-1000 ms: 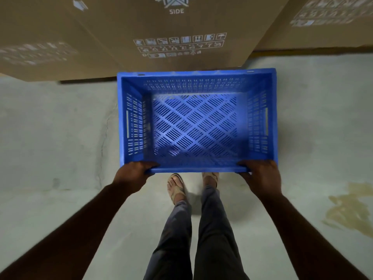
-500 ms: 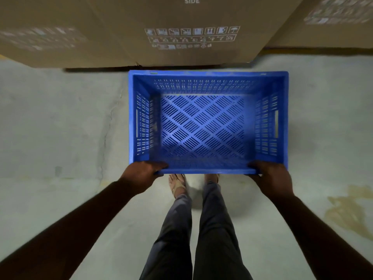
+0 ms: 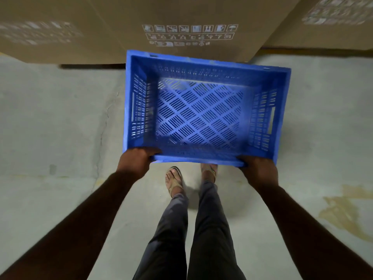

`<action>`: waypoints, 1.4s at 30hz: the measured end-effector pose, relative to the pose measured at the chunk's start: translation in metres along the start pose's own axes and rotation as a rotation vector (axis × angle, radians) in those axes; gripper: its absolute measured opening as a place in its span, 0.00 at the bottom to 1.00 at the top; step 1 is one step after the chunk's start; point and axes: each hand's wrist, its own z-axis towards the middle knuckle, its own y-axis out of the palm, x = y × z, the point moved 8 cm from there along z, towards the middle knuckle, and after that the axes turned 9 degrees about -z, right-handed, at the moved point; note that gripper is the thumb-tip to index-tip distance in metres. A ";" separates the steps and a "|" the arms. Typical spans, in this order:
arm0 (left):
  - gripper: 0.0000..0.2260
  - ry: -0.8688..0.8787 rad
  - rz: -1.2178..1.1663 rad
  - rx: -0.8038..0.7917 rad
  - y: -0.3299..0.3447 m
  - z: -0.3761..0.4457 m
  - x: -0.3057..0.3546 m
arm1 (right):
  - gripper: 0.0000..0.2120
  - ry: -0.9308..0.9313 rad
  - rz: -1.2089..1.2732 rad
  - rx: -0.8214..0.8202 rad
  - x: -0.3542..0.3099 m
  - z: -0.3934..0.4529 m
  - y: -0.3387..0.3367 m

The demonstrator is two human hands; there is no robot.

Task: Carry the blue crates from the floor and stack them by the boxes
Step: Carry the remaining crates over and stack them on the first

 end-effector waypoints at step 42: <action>0.19 0.003 0.006 -0.333 0.051 -0.026 0.001 | 0.17 -0.110 -0.103 -0.051 0.023 -0.019 -0.018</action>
